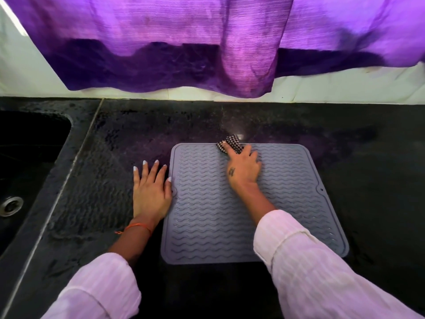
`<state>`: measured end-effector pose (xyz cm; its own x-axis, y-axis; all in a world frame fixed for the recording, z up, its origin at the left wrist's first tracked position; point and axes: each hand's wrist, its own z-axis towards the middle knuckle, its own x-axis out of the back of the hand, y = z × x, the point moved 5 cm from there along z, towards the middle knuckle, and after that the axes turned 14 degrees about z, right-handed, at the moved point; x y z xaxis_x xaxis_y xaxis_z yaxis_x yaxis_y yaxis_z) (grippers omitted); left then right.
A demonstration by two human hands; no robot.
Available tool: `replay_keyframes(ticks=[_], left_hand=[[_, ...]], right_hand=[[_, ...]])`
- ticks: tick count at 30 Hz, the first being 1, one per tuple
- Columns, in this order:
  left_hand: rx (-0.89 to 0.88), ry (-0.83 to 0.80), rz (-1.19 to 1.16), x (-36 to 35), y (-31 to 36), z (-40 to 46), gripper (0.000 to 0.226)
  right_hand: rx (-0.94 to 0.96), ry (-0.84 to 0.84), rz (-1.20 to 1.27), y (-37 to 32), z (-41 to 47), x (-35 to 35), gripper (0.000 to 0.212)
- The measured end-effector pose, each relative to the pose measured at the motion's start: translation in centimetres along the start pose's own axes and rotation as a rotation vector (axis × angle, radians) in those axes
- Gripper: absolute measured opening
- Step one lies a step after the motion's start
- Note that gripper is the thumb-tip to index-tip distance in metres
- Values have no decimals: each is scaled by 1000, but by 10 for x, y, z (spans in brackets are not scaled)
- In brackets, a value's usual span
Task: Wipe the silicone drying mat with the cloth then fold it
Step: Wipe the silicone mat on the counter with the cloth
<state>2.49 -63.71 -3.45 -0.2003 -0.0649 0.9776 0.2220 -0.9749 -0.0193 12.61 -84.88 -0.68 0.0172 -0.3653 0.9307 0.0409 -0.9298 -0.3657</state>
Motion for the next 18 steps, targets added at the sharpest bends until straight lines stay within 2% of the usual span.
replay_keyframes(ticks=[13, 16, 18], left_hand=[[3, 11, -2, 0, 1, 1, 62], [6, 12, 1, 1, 1, 0, 62], [12, 11, 0, 2, 1, 0, 62]], right_hand=[[-315, 175, -26, 163, 5, 70, 55], [-408, 191, 20, 178, 1, 79, 55], [-508, 229, 135, 172, -3, 85, 52]])
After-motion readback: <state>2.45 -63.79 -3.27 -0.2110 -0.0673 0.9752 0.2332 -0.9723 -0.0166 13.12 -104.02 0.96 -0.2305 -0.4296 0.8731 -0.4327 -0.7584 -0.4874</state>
